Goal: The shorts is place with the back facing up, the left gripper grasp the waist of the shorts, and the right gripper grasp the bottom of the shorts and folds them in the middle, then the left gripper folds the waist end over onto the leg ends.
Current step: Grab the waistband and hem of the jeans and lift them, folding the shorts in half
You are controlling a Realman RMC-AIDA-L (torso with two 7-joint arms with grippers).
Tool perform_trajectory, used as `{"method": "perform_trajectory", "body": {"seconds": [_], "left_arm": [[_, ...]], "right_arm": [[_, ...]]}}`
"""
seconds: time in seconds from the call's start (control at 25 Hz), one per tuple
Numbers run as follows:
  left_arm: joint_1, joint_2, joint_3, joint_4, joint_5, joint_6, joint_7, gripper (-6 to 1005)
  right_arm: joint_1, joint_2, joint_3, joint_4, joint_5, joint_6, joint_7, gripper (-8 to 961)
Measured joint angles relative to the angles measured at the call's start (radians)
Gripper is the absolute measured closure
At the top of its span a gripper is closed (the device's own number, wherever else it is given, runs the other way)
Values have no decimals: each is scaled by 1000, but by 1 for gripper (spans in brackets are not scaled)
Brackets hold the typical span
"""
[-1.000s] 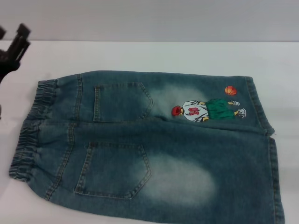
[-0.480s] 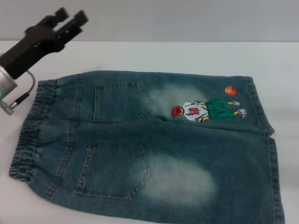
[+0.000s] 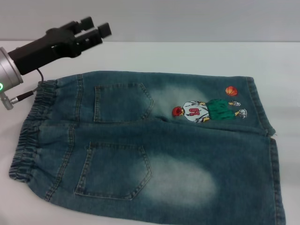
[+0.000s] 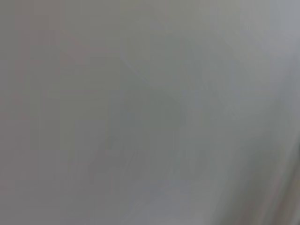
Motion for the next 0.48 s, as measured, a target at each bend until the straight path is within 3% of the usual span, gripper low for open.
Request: {"method": "perform_trajectory", "body": {"seconds": [0.16, 0.2, 0.24, 0.48], "left_arm": [[-2, 26, -64, 89, 217, 40, -182, 248], [-2, 26, -64, 89, 217, 40, -182, 248], [-1, 40, -141, 156, 369, 116, -295, 248], [9, 52, -308, 263, 719, 264, -522, 248]], "right_arm": [[3, 0, 0, -6, 0, 1, 0, 360], [3, 0, 0, -6, 0, 1, 0, 360], [4, 0, 0, -7, 0, 3, 0, 360], [4, 0, 1, -9, 0, 10, 0, 360]]}}
